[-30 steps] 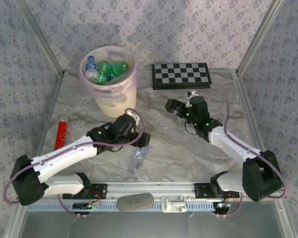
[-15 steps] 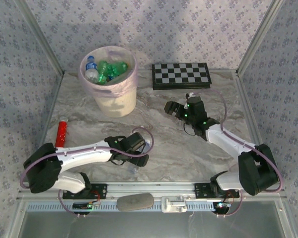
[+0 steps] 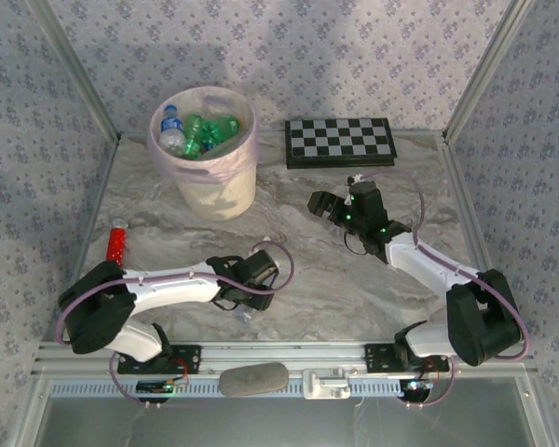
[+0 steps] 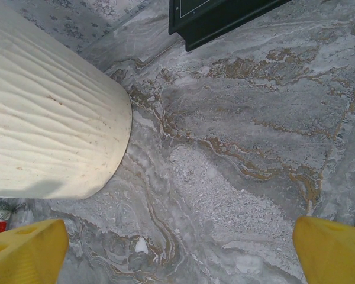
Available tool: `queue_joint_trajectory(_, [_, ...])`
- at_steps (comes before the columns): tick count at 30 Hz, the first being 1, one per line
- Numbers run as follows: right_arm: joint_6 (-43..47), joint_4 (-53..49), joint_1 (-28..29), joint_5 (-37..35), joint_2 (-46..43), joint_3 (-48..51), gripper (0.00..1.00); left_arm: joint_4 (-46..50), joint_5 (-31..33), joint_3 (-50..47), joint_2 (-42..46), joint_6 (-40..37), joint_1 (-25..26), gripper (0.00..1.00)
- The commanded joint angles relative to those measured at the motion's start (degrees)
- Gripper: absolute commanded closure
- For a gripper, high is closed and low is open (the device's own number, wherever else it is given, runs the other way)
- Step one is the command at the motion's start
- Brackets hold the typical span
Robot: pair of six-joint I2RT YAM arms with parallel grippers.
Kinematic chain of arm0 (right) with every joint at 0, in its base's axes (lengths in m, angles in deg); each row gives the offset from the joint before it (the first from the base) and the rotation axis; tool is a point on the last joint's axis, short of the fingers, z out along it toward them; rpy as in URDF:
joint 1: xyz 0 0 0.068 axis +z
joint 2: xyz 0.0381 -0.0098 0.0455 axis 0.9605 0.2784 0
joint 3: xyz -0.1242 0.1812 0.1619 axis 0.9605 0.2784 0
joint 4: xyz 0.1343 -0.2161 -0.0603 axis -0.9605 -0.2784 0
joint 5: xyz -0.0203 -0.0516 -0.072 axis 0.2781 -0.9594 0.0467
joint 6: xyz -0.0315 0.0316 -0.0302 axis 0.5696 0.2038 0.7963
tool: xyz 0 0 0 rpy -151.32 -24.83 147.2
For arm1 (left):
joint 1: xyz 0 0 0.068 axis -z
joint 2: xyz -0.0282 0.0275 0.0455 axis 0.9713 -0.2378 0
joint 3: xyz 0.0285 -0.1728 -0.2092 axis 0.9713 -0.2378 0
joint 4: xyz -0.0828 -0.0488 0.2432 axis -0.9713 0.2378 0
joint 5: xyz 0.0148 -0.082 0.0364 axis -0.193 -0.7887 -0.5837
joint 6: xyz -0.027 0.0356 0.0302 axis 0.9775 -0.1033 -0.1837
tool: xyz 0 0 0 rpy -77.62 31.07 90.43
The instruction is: Put the plastic bottles in the bin
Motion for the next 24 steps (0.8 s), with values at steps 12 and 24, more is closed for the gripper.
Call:
queue_joint_trajectory(12, [3.8,0.6,-1.8,12.3,-0.4,-2.9,0.01,3.1,5.4,11.8,13.9,-8.5,-12.4,0.50])
queue_joint_trajectory(24, [10.4,1.8,-1.1,25.4,0.5,-5.9,0.01,-4.2,4.2,29.8,15.4,-21.6,-22.2,0.50])
